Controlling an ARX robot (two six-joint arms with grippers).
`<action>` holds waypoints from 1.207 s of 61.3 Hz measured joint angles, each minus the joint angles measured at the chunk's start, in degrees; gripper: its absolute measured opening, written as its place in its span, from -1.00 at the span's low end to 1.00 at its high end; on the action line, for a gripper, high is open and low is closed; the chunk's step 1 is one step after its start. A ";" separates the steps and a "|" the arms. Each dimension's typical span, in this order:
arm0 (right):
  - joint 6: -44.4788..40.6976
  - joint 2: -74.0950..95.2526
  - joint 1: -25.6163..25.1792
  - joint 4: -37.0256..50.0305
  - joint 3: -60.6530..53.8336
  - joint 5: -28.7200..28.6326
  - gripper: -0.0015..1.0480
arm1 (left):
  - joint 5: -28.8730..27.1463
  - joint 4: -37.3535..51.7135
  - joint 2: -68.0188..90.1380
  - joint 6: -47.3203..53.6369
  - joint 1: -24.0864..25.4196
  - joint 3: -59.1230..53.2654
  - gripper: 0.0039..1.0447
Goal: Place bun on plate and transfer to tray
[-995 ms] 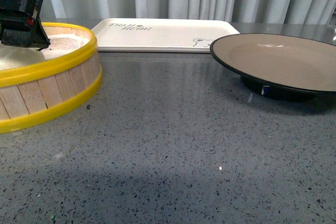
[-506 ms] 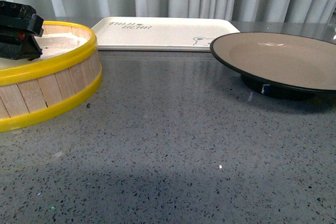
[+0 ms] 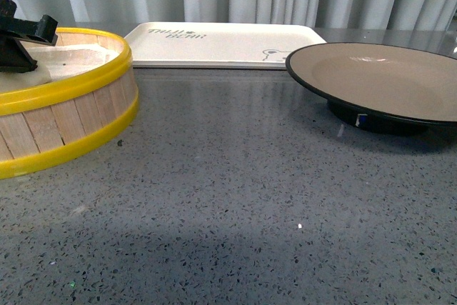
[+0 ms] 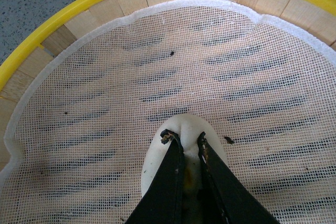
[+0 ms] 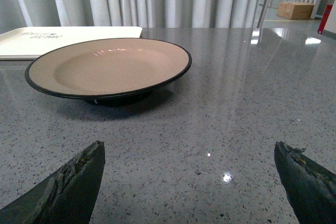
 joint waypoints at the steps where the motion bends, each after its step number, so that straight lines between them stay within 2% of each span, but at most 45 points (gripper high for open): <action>1: 0.00 0.00 0.00 0.00 0.00 0.00 0.84 | 0.07 -0.07 -0.09 0.00 -0.02 0.04 -0.91; 15: 0.00 0.00 0.00 0.00 0.00 0.00 0.84 | 0.59 -2.80 -3.69 -0.22 -1.70 4.00 -0.91; 26: 0.00 0.00 0.00 0.00 0.00 0.02 0.84 | 0.28 -4.55 -4.57 -0.94 -5.55 9.03 -0.91; 37: 0.00 0.00 0.00 0.00 0.00 0.00 0.84 | -0.74 -5.46 -3.26 -1.77 -13.57 17.46 -0.92; 56: 0.00 0.00 0.00 0.00 0.00 0.00 0.84 | -4.31 -5.51 8.17 -2.64 -32.81 30.49 -0.92; 66: 0.00 0.00 0.00 0.00 0.00 0.00 0.84 | -5.27 -4.57 16.24 -3.02 -39.87 34.36 -0.92; 74: 0.00 0.00 0.00 0.00 0.00 0.00 0.84 | -6.21 -4.02 20.94 -2.71 -42.34 37.57 -0.92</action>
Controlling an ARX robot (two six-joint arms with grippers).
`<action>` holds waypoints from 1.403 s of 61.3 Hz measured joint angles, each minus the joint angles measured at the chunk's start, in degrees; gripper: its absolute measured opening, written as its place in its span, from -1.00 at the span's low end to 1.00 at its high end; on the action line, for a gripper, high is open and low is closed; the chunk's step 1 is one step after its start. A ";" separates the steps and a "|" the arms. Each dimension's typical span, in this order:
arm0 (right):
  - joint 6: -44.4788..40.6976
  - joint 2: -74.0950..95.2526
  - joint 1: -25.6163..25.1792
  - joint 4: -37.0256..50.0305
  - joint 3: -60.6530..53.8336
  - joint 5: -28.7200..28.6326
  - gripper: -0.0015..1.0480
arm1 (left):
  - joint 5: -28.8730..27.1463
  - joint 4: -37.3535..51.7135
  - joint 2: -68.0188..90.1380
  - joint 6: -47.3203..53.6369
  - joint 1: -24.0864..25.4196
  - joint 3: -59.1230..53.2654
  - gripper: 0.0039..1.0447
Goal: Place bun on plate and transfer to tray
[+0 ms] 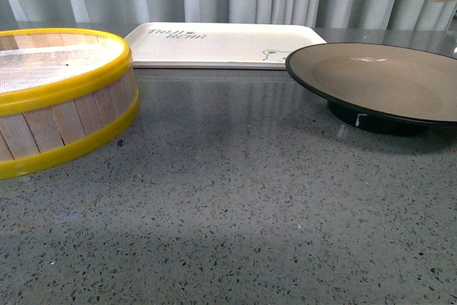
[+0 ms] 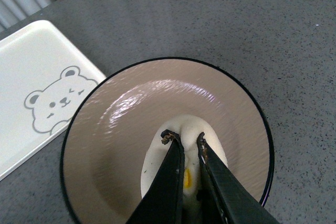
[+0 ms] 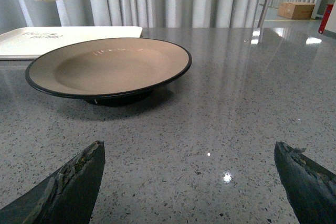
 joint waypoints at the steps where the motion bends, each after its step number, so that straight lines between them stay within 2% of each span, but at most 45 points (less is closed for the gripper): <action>1: 0.00 0.00 0.00 0.00 0.00 0.00 0.84 | -0.31 0.13 0.72 0.20 -0.15 0.68 -0.92; 27: 0.00 0.00 0.00 0.00 0.00 0.02 0.84 | -1.49 -2.58 13.42 3.37 0.44 11.91 -0.92; 68: 0.00 0.00 0.00 0.00 0.00 0.02 0.84 | -4.96 -4.09 18.34 9.38 1.09 14.27 -0.91; 86: 0.00 0.00 0.00 0.00 0.00 0.00 0.84 | -4.92 -5.81 18.47 9.55 1.16 14.03 -0.08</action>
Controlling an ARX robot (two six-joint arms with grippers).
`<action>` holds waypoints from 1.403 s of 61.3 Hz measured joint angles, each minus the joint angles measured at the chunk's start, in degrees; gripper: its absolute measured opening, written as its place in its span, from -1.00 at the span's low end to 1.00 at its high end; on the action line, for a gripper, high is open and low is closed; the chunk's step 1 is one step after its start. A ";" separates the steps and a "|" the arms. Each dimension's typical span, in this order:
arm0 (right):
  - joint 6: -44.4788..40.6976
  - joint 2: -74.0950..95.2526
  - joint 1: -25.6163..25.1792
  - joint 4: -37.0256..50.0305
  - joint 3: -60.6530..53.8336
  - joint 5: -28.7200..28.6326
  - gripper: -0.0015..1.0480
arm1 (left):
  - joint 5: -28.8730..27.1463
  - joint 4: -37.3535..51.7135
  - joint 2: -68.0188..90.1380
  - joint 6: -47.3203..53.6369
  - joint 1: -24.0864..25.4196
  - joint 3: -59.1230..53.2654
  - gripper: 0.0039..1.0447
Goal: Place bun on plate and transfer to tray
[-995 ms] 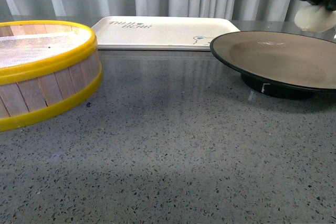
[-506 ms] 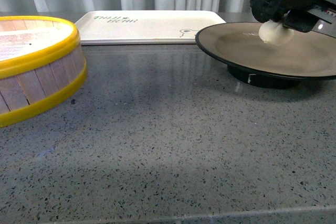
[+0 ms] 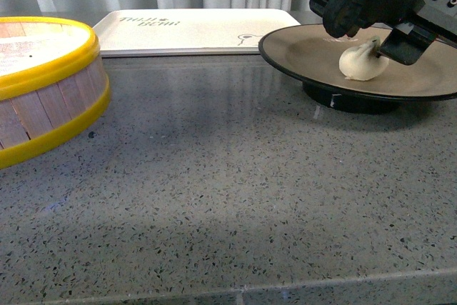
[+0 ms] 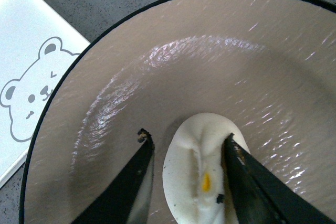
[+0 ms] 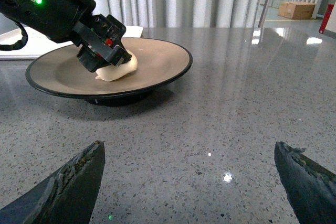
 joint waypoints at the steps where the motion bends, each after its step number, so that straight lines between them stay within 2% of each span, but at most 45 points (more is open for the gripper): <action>1: 0.00 0.00 0.00 0.00 0.00 0.00 0.84 | 0.00 0.00 0.00 0.00 0.00 0.00 -0.04; 21: 0.00 0.00 0.00 0.00 0.00 0.02 0.84 | 0.92 -0.70 0.00 -0.83 0.09 0.46 0.88; 23: 0.00 0.00 0.00 0.00 0.00 0.00 0.84 | 1.09 -0.92 0.00 -0.90 0.11 0.70 0.91; 27: 0.00 0.00 0.00 0.00 0.00 0.02 0.84 | 1.36 -1.70 0.00 -1.86 0.17 1.68 0.87; 46: 0.00 0.00 0.00 0.00 0.00 0.00 0.84 | 4.52 -3.04 -1.68 -7.74 1.38 5.25 0.88; 55: 0.00 0.00 0.00 0.00 0.00 0.00 0.84 | 5.38 2.47 -8.76 -9.53 2.36 -1.57 0.88; 63: 0.00 0.00 0.00 0.00 0.00 0.00 0.84 | 5.57 9.07 -21.31 -10.75 4.98 -12.68 0.88; 73: 0.00 0.00 0.00 0.00 0.00 0.00 0.84 | 7.58 14.19 -40.54 -10.75 12.61 -28.59 0.88; 84: 0.00 0.00 0.00 0.00 0.00 0.00 0.84 | 16.28 13.09 -60.22 -11.52 28.26 -46.71 0.88; 86: 0.00 0.00 0.00 0.00 0.00 0.00 0.84 | 12.61 16.35 -62.75 -12.33 30.60 -50.42 0.79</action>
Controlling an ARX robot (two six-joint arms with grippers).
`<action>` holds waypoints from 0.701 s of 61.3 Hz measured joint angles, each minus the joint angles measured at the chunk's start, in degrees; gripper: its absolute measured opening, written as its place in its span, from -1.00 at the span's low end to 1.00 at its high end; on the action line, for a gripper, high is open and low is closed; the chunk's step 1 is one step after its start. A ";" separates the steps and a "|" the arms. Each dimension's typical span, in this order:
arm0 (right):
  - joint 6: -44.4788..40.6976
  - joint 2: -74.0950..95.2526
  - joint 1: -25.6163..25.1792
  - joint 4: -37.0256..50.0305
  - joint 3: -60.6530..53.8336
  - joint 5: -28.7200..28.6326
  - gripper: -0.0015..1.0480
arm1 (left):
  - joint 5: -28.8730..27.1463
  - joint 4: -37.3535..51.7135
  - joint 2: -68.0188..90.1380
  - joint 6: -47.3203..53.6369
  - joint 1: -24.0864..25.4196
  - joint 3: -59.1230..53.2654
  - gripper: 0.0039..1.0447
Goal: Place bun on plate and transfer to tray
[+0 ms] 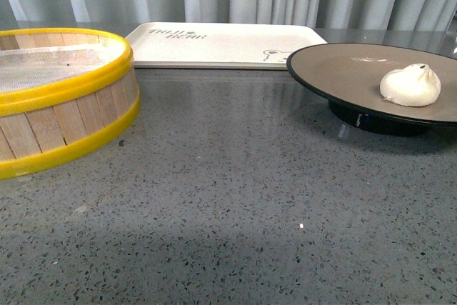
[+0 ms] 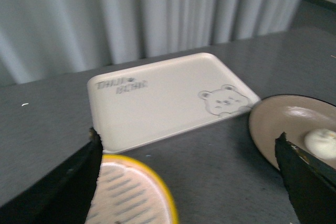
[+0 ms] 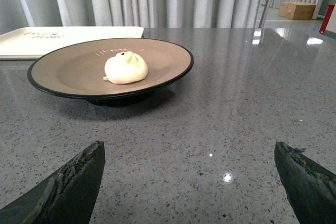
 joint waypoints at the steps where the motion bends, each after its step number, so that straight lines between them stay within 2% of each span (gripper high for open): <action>1: 0.00 0.00 0.00 0.00 0.00 0.02 0.84 | -2.36 2.71 -1.29 -0.46 1.29 -2.32 0.72; 4: 0.00 0.00 0.00 0.00 0.00 0.00 0.84 | -3.87 10.25 -5.22 -1.38 6.08 -9.84 0.52; 6: 0.00 0.00 0.00 0.00 0.00 0.04 0.84 | -0.52 15.10 -8.48 -1.73 10.62 -16.33 0.35; 11: 0.00 0.00 0.00 0.00 0.00 0.02 0.84 | 0.48 20.41 -13.16 -2.34 15.47 -27.34 0.00; 21: 0.00 0.00 0.00 0.00 0.00 0.13 0.84 | 1.97 25.83 -19.65 -2.75 15.52 -41.33 -0.79; 23: 0.00 0.00 0.00 0.00 0.00 0.09 0.84 | 1.92 26.29 -20.59 -2.75 15.52 -42.51 -0.89; 43: 0.00 0.00 0.00 0.00 0.00 0.04 0.84 | 1.81 28.06 -28.70 -2.97 15.61 -52.74 -0.93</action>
